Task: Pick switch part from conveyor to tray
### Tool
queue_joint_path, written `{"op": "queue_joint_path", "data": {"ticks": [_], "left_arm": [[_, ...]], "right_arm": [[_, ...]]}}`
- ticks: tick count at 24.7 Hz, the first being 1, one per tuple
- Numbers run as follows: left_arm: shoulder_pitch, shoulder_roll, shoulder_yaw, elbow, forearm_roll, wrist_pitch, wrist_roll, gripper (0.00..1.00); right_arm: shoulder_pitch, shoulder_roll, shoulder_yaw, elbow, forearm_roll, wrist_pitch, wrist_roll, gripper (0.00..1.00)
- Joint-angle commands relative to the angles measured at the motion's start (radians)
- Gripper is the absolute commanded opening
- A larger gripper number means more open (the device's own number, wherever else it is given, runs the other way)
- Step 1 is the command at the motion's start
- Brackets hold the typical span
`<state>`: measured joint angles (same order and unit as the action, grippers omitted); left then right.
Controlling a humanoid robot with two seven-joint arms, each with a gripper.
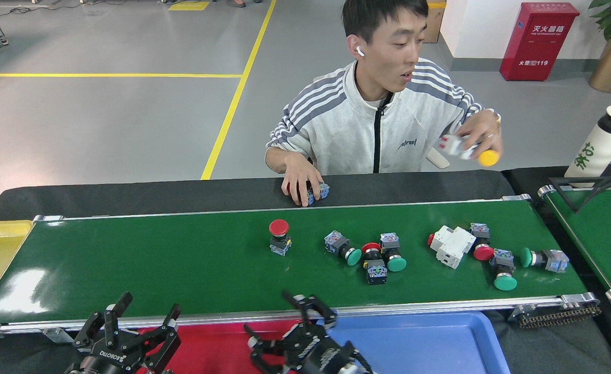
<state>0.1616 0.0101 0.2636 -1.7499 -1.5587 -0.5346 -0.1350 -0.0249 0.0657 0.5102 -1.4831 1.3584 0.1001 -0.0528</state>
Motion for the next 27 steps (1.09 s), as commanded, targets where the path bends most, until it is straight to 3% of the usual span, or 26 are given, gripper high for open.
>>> {"op": "queue_joint_path", "data": {"ticks": [1,4,7,10,13,23,25,27], "left_arm": [[-0.062,-0.01,-0.046,0.006,-0.078,0.013,0.003,1.0],[-0.194,-0.018,-0.122,0.112,-0.11,0.073,-0.032,1.0],[-0.307,-0.019,-0.195,0.248,-0.112,0.13,-0.063,1.0],[-0.387,-0.018,-0.265,0.383,-0.11,0.202,-0.061,1.0],[-0.438,-0.021,-0.29,0.483,-0.109,0.237,-0.058,1.0],[-0.567,-0.039,-0.288,0.65,-0.104,0.266,-0.009,1.0],[-0.594,-0.038,-0.29,0.696,-0.107,0.272,0.011,0.94],[-0.614,-0.025,-0.293,0.728,-0.109,0.268,0.034,0.59]], "right_arm": [[0.025,-0.001,-0.027,-0.022,-0.002,0.201,-0.075,0.99],[0.037,0.005,-0.055,-0.02,-0.005,0.271,-0.084,0.99],[-0.03,0.011,-0.059,-0.014,-0.005,0.271,-0.053,0.99],[-0.093,0.074,-0.038,0.032,0.013,0.277,0.019,0.99],[-0.148,0.089,-0.006,0.09,0.034,0.288,0.031,0.99],[-0.204,0.092,0.082,0.199,0.021,0.294,0.094,0.98],[-0.236,0.092,0.091,0.233,0.015,0.297,0.096,0.98],[-0.267,0.094,0.096,0.273,-0.005,0.297,0.1,0.98]]}}
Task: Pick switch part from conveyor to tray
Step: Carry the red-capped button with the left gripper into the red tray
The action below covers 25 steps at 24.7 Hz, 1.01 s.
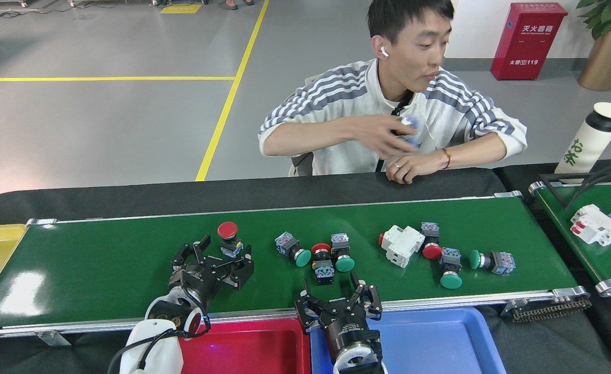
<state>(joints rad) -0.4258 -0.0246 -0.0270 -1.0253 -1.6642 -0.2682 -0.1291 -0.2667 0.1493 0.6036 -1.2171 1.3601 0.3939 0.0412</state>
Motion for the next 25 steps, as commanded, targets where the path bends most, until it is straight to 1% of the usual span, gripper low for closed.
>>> {"op": "queue_joint_path", "data": {"ticks": [1,3,5,7,9,11,13,14,15,16,17,19,20,22,23,24,25], "left_arm": [[-0.033,0.012,-0.004,0.013,-0.003,-0.002,0.036,0.45],[-0.039,0.025,-0.007,0.019,-0.002,-0.016,0.042,0.14],[-0.037,0.035,-0.007,0.022,0.001,-0.02,0.043,0.08],[-0.031,0.042,-0.005,0.021,0.008,-0.022,0.043,0.08],[-0.019,0.042,0.001,0.014,0.012,-0.046,0.043,0.08],[0.002,0.045,0.01,-0.021,0.035,-0.08,0.042,0.07],[0.044,0.066,0.029,-0.094,0.06,-0.105,0.037,0.06],[0.085,0.081,0.039,-0.147,0.073,-0.115,0.033,0.06],[0.13,0.1,0.058,-0.21,0.095,-0.132,0.029,0.06],[0.174,0.115,0.078,-0.275,0.116,-0.152,0.02,0.06],[0.219,0.129,0.094,-0.334,0.138,-0.17,0.014,0.06],[0.312,0.15,0.141,-0.433,0.162,-0.195,0.009,0.06],[0.374,0.16,0.167,-0.486,0.17,-0.206,0.009,0.06],[0.483,0.161,0.205,-0.576,0.179,-0.24,0.009,0.06],[0.526,0.157,0.217,-0.61,0.182,-0.258,0.009,0.06],[0.564,0.15,0.223,-0.639,0.184,-0.269,0.009,0.06],[0.602,0.147,0.223,-0.677,0.182,-0.273,0.009,0.06]], "right_arm": [[-0.039,0.01,0.004,0.021,-0.021,0.003,0.008,0.98],[-0.089,0.01,0.008,0.062,-0.067,0.003,0.008,0.98],[-0.138,0.01,0.008,0.102,-0.104,0.003,0.006,0.98],[-0.174,0.012,0.008,0.145,-0.128,0.003,0.005,0.98],[-0.206,0.012,0.008,0.191,-0.147,0.002,0.005,0.98],[-0.232,0.012,0.015,0.225,-0.165,-0.003,0.005,0.94],[-0.256,0.013,0.053,0.258,-0.168,-0.012,0.008,0.74],[-0.27,0.013,0.073,0.278,-0.173,-0.012,0.008,0.6],[-0.278,0.013,0.084,0.292,-0.18,-0.015,0.008,0.39],[-0.282,0.013,0.091,0.3,-0.191,-0.021,0.009,0.24],[-0.282,0.013,0.099,0.301,-0.197,-0.041,0.009,0.16],[-0.282,0.013,0.102,0.298,-0.199,-0.075,0.009,0.07],[-0.282,0.013,0.102,0.292,-0.199,-0.082,0.008,0.05],[-0.282,0.013,0.105,0.269,-0.197,-0.089,-0.004,0.04],[-0.281,0.009,0.107,0.24,-0.196,-0.098,-0.009,0.04],[-0.275,0.003,0.111,0.199,-0.193,-0.124,-0.02,0.04],[-0.264,-0.008,0.124,0.142,-0.19,-0.178,-0.03,0.04]]}}
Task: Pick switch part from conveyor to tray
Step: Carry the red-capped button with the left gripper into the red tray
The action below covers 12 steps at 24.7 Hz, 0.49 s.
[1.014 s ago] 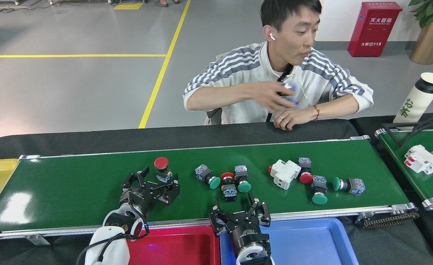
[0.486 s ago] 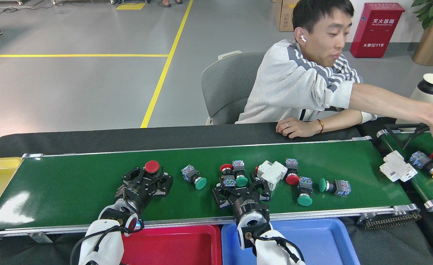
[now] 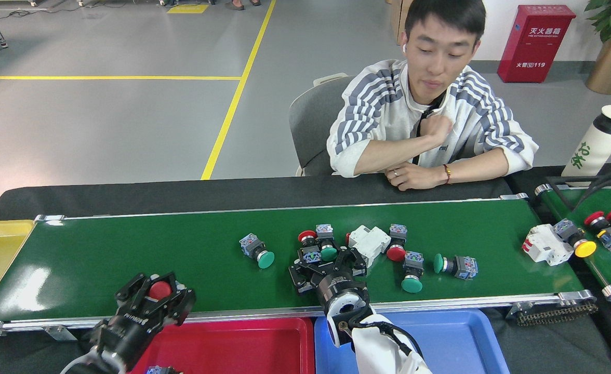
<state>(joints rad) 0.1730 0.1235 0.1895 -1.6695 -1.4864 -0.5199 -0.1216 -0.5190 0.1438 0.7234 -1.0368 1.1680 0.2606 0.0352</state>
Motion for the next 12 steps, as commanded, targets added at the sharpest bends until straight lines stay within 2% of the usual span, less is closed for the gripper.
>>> {"op": "queue_joint_path", "data": {"ticks": [1,4,5,6,7,8,9,12], "left_arm": [[0.042,-0.005,0.005,-0.067,0.005,-0.022,0.002,0.06],[0.097,-0.018,-0.005,-0.108,0.008,-0.025,0.002,0.07],[0.097,-0.022,-0.008,-0.108,0.006,-0.025,0.002,0.11],[0.095,-0.024,-0.008,-0.108,0.008,-0.023,0.002,0.24],[0.089,-0.025,-0.005,-0.108,0.006,-0.017,0.002,0.42],[0.083,-0.031,-0.001,-0.108,0.006,-0.015,0.002,0.64],[0.072,-0.042,0.004,-0.108,0.008,-0.006,0.004,1.0],[0.045,-0.058,0.011,-0.108,0.011,0.02,0.002,1.0]], "right_arm": [[0.013,-0.021,0.014,-0.092,0.006,-0.106,-0.026,0.04],[0.085,-0.079,0.028,-0.259,0.012,-0.285,-0.026,0.04],[0.116,-0.105,0.041,-0.304,0.021,-0.36,-0.024,0.06],[0.142,-0.121,0.056,-0.338,0.041,-0.44,-0.023,0.23],[0.166,-0.125,0.065,-0.364,0.065,-0.495,-0.021,0.68],[0.188,-0.125,0.067,-0.373,0.084,-0.531,-0.023,1.0],[0.214,-0.125,0.067,-0.378,0.104,-0.566,-0.026,1.0],[0.246,-0.125,0.067,-0.379,0.113,-0.649,-0.026,1.0]]}}
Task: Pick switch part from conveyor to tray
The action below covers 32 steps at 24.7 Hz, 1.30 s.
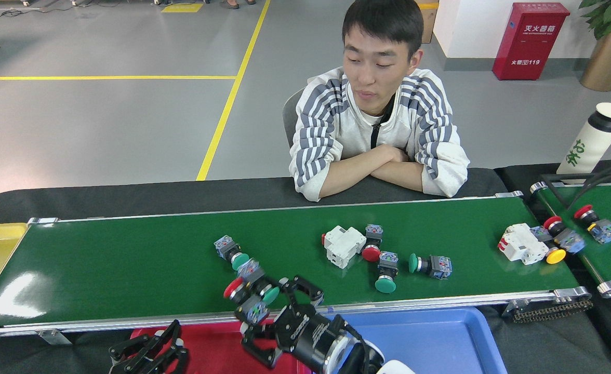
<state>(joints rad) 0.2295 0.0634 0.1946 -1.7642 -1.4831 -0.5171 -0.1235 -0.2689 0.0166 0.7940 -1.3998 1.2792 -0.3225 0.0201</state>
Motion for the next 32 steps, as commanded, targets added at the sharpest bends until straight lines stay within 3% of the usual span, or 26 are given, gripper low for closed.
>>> {"op": "queue_joint_path", "data": {"ticks": [1,6,10,14,17,22,27,28,32], "left_arm": [[-0.013,0.003,0.008,-0.014,0.009,0.017,0.004,1.0],[-0.013,0.003,0.039,-0.012,0.007,0.017,0.002,1.0],[-0.051,0.004,0.048,0.015,-0.009,0.038,-0.044,1.0],[-0.199,-0.002,0.031,0.163,-0.075,0.129,-0.108,1.0],[-0.279,-0.004,0.029,0.265,-0.079,0.135,-0.128,1.0],[-0.372,-0.005,0.023,0.365,-0.079,0.141,-0.142,1.0],[-0.483,0.003,-0.007,0.499,-0.083,0.177,-0.14,1.0],[-0.51,0.004,-0.012,0.538,-0.083,0.178,-0.139,1.0],[-0.588,0.013,-0.014,0.65,-0.086,0.183,-0.13,0.96]], "right_arm": [[0.005,0.002,-0.006,-0.021,0.002,-0.069,-0.011,1.0],[0.037,0.006,-0.062,-0.05,-0.003,-0.033,-0.005,1.0],[0.157,0.016,-0.229,-0.094,-0.003,0.278,-0.019,0.99],[0.232,0.011,-0.266,-0.123,-0.003,0.595,-0.192,0.99],[0.252,0.005,-0.269,-0.122,-0.003,0.697,-0.204,0.99],[0.191,0.003,-0.274,-0.082,0.002,0.793,-0.124,0.99],[0.102,-0.033,-0.272,-0.024,0.005,0.783,-0.066,0.99],[0.091,-0.056,-0.262,-0.021,0.003,0.78,-0.045,0.99],[0.082,-0.064,-0.243,-0.019,0.003,0.726,-0.008,0.99]]}}
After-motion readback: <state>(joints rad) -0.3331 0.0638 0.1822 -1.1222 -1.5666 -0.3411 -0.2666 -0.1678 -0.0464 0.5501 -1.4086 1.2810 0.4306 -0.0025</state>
